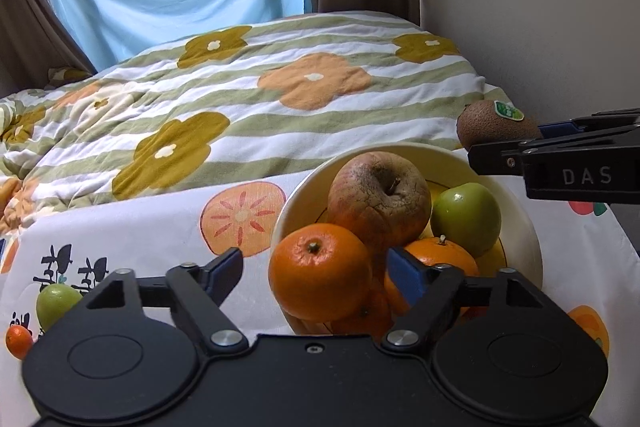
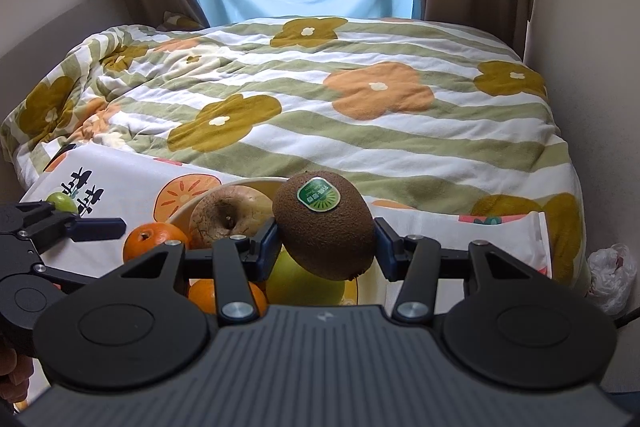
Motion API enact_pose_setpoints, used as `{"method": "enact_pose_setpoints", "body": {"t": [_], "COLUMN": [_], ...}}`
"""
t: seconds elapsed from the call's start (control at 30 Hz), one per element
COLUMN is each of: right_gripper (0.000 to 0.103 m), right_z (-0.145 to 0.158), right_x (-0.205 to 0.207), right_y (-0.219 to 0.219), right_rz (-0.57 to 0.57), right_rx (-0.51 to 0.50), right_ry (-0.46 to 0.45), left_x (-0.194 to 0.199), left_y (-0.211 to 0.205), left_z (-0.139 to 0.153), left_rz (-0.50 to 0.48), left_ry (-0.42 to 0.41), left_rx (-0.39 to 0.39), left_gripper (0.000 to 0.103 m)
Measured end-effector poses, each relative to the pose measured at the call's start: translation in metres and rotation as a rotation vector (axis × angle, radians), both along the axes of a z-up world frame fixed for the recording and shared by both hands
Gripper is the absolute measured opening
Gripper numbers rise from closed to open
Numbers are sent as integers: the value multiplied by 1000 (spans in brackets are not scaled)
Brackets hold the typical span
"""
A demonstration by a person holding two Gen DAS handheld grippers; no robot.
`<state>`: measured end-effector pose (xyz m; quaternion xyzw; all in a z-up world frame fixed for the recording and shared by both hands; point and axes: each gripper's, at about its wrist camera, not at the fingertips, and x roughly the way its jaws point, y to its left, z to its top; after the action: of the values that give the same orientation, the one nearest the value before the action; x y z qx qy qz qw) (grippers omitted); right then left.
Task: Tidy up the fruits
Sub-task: 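Carry the orange and kiwi over the bowl and release both inside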
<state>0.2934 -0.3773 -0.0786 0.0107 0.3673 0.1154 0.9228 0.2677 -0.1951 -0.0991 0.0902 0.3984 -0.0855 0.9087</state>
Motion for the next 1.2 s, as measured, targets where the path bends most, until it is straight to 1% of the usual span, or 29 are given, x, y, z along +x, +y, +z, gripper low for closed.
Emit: {"method": "enact_pose_setpoints", "body": {"t": [0.03, 0.13, 0.3, 0.53, 0.9, 1.03, 1.13, 1.2], "right_gripper": [64, 64, 64, 64, 64, 64, 66, 75], "right_z": [0, 0, -4, -19, -35, -36, -34, -30], "right_x": [0, 6, 22, 46, 58, 58, 55, 51], "right_y": [0, 0, 5, 11, 12, 13, 14, 11], "right_rz": [0, 5, 28, 64, 86, 108, 111, 100], "right_rx": [1, 2, -14, -35, -36, -32, -38, -27], "right_ry": [1, 3, 25, 72, 113, 104, 89, 72], "left_x": [-2, -4, -4, -7, -8, -8, -9, -10], "left_y": [-1, 0, 4, 9, 11, 11, 11, 11], "left_z": [4, 10, 11, 9, 4, 3, 4, 4], "left_rz": [-7, -9, 6, 23, 47, 51, 52, 53], "left_ry": [-17, -25, -12, -4, 8, 12, 10, 10], "left_rx": [0, -2, -7, 2, 14, 19, 19, 20], "left_gripper": [93, 93, 93, 93, 93, 93, 93, 93]}}
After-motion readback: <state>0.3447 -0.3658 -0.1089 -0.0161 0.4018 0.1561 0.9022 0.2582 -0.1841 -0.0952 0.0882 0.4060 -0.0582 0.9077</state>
